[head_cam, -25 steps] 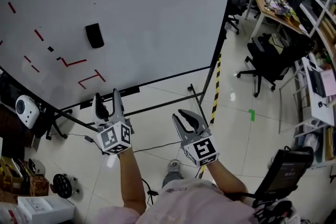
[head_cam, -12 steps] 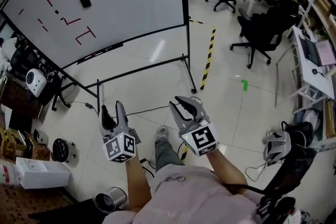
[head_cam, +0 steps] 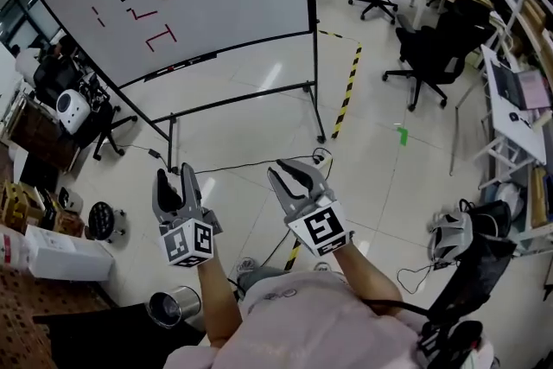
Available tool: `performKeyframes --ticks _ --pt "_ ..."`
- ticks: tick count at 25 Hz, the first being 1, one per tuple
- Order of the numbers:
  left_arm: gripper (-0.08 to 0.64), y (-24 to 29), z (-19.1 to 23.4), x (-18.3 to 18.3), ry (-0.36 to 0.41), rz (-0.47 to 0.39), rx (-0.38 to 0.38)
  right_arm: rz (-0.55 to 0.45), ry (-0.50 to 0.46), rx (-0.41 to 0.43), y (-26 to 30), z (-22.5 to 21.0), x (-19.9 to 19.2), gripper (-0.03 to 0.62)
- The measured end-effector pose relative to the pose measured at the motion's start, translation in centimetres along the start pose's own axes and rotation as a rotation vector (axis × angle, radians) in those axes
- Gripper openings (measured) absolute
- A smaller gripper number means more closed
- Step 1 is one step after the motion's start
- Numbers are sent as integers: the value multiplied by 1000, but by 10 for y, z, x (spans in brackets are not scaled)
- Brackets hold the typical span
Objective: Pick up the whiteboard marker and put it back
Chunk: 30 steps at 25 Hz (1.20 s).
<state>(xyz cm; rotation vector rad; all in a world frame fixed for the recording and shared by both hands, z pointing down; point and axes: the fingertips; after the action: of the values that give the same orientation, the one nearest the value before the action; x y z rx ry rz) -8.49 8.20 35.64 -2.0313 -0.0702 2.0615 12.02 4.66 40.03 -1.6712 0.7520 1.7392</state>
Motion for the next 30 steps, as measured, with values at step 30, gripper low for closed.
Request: performKeyframes --ticks 30 --pt "242 -54 90 -14 1 46 -113 -16 44 52 96 132 8 63"
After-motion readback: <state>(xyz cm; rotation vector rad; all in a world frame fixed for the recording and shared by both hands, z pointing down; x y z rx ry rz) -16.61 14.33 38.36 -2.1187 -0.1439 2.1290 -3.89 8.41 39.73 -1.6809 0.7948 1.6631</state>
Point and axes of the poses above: the fingertips, and each gripper's own axes: y forward along the fingers, z to its left, x out of its top, and after that the axes turned 4 degrees about -x, right-handed
